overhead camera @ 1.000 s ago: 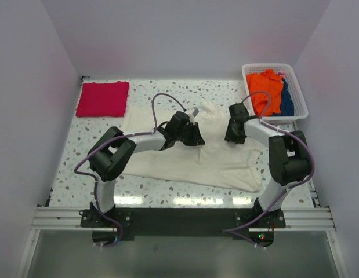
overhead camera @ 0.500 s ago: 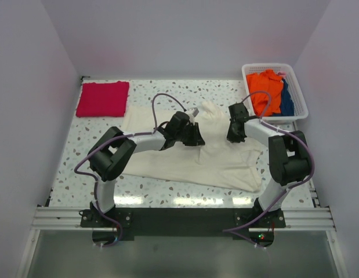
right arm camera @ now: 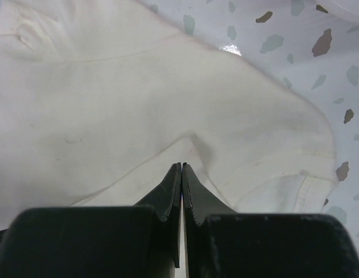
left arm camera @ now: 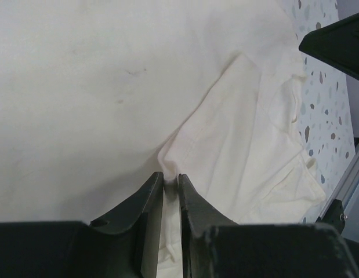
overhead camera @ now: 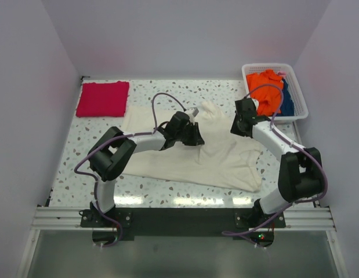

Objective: Fold and stack the t-shirts
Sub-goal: Fold the tshirt

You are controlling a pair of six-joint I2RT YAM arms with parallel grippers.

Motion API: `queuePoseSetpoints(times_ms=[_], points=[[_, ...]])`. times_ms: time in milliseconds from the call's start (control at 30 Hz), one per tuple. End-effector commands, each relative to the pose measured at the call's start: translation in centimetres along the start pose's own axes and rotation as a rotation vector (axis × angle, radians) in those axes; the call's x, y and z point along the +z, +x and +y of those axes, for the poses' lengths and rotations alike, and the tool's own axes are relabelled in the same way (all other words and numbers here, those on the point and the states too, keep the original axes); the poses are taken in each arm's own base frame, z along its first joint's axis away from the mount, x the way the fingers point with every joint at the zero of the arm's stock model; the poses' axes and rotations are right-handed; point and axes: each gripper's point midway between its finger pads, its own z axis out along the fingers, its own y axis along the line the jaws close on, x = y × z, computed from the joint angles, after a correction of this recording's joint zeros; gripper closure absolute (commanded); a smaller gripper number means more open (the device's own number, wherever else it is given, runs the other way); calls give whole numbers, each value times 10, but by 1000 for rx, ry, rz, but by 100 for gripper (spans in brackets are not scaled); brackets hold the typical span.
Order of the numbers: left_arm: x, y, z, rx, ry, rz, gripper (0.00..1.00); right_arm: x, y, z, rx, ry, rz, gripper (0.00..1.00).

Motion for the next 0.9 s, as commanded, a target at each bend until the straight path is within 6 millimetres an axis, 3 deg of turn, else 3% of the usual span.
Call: queuePoseSetpoints(times_ms=[0,133,233,267,333,433,467,533,567,633,667,700,767,800,867], points=[[-8,-24,-9,36,-4,-94,78,-1,-4,-12,1,50,-20,100],[-6,-21,8,16,-82,-88,76,7,5,-15,0,59,5,100],[-3,-14,23,-2,-159,-65,61,11,7,-14,3,52,14,97],[-3,-16,29,-5,-188,-75,53,13,8,-14,0,53,20,93],[-9,-21,35,-13,-228,-94,45,13,4,-9,-2,37,19,79],[-26,-52,51,-39,-309,-166,41,13,-4,3,-5,-11,21,64],[-37,-61,71,-64,-385,-179,41,14,-8,6,-11,-21,16,61],[-53,-84,85,-88,-443,-208,41,16,-21,18,-16,-48,4,55],[-68,-101,110,-119,-521,-252,41,16,-24,22,-19,-62,7,53],[-85,-123,131,-135,-608,-280,41,20,-37,33,-25,-82,-5,51],[-102,-137,155,-148,-708,-323,41,21,-40,38,-23,-98,-4,51],[-111,-144,168,-140,-764,-329,41,19,-51,46,-21,-117,-22,50],[-129,-160,198,-141,-912,-345,41,24,-53,53,-25,-135,-17,50],[-128,-157,215,-138,-967,-321,41,22,-59,59,-24,-152,-29,50],[-144,-169,235,-152,-1069,-331,41,26,-61,64,-25,-162,-26,50]])
